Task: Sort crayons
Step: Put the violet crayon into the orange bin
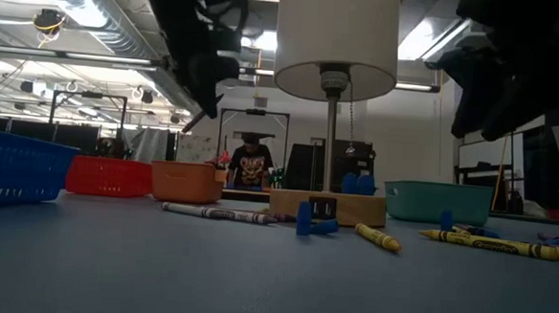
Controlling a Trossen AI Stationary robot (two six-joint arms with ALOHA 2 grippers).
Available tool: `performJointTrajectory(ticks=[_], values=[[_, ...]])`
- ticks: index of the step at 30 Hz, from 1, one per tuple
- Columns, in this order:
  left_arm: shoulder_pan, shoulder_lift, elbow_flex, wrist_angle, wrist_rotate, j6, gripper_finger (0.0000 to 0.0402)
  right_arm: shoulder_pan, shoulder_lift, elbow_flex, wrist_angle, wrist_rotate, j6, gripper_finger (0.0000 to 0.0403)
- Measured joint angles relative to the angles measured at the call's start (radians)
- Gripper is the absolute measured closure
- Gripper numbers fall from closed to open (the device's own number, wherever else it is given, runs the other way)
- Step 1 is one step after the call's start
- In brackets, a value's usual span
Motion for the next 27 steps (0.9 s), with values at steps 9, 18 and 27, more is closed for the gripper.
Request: performJointTrajectory(ticks=[9, 18, 27], values=[[0.127, 0.0, 0.0, 0.001, 0.064, -0.005, 0.0388, 0.0, 0.0, 0.0, -0.144, -0.077, 0.0, 0.0237], [0.148, 0.003, 0.0, 0.001, 0.082, -0.005, 0.0367, 0.0, 0.0, 0.0, -0.307, -0.077, -0.003, 0.0237], [0.147, 0.003, 0.0, 0.001, 0.082, -0.005, 0.0317, 0.0, 0.0, 0.0, -0.331, -0.071, -0.011, 0.0237]])
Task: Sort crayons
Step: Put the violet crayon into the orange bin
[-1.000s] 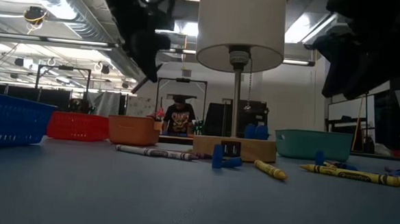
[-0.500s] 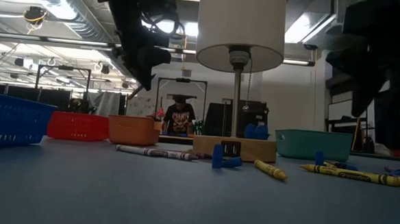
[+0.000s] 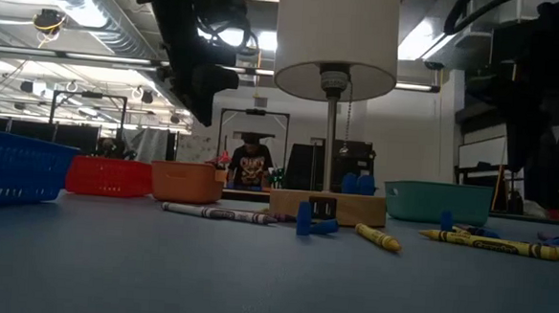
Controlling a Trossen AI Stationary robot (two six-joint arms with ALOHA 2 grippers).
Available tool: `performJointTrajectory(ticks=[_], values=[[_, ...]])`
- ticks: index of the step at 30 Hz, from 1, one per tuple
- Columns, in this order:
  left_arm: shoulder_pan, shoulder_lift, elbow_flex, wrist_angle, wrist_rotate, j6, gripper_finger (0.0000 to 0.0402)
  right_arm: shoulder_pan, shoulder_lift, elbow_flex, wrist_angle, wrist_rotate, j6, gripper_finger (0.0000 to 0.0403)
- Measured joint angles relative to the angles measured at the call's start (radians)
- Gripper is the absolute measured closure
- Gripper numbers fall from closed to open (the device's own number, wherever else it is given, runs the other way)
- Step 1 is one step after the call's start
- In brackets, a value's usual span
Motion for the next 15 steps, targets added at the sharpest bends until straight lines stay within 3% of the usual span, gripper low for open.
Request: performJointTrajectory(ticks=[15], values=[[0.0, 0.0, 0.0, 0.0, 0.0, -0.001, 0.0315, 0.0, 0.0, 0.0, -0.038, 0.01, -0.054, 0.0237]])
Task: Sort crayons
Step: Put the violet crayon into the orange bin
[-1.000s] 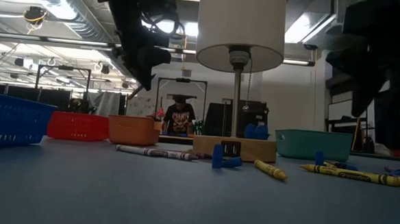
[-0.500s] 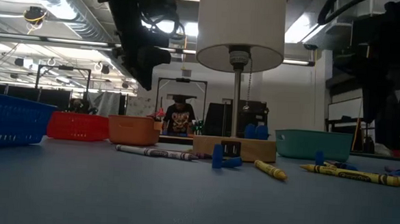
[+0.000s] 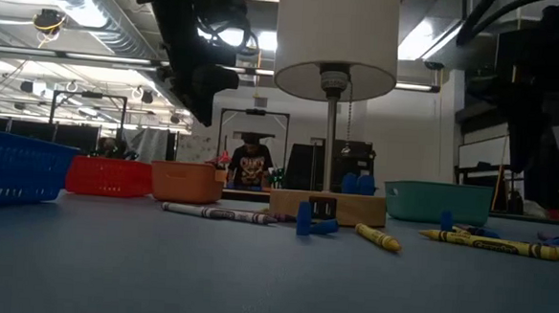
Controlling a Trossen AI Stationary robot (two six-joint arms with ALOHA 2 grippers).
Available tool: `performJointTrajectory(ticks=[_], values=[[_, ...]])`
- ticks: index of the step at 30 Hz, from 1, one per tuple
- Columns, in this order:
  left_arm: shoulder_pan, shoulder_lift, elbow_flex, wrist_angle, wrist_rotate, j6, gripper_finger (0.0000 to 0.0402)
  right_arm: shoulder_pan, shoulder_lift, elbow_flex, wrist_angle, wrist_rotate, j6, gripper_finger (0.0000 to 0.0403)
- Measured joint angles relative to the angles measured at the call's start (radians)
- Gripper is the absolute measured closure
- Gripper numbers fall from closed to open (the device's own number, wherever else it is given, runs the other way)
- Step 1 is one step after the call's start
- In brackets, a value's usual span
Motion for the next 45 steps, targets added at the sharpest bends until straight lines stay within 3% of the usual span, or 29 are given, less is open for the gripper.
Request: performJointTrajectory(ticks=[7, 18, 25, 45], values=[[0.0, 0.0, 0.0, 0.0, 0.0, -0.001, 0.0315, 0.0, 0.043, 0.0, -0.001, -0.013, -0.052, 0.0237], [0.0, 0.0, 0.0, 0.001, 0.0, -0.001, 0.0315, 0.0, 0.214, 0.0, -0.013, -0.015, -0.127, 0.0237], [0.0, 0.0, 0.0, 0.001, 0.0, -0.001, 0.0315, 0.0, 0.292, 0.0, -0.013, 0.027, -0.131, 0.0237], [0.0, 0.0, 0.0, 0.001, 0.0, -0.001, 0.0315, 0.0, 0.306, 0.0, -0.009, 0.019, -0.131, 0.0237]])
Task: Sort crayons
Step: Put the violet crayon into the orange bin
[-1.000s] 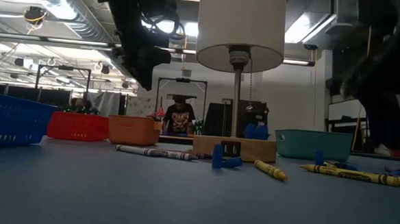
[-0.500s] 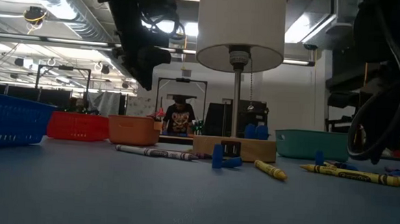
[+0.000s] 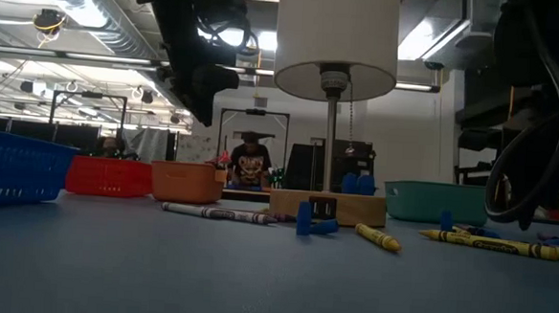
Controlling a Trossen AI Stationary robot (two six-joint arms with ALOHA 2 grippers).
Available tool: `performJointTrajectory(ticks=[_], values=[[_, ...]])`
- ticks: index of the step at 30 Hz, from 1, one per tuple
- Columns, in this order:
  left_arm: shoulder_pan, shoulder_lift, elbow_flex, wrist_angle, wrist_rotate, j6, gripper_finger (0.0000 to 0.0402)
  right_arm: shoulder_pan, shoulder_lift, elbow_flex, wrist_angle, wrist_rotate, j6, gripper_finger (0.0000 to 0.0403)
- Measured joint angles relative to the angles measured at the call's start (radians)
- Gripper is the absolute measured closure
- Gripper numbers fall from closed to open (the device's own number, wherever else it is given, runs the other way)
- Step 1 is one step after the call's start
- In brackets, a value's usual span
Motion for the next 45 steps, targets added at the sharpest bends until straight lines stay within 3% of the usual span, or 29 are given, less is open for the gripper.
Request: performJointTrajectory(ticks=[15, 28, 45], values=[[0.0, 0.0, 0.0, 0.0, 0.0, 0.0, 0.0315, 0.0, -0.001, 0.0, 0.0, -0.017, 0.0, 0.0241], [0.0, 0.0, 0.0, 0.0, 0.0, 0.0, 0.0315, 0.0, -0.001, 0.0, 0.047, -0.018, 0.0, 0.0355], [-0.001, 0.0, 0.0, 0.0, 0.0, 0.0, 0.0315, 0.0, -0.002, 0.0, 0.076, -0.026, 0.0, 0.0375]])
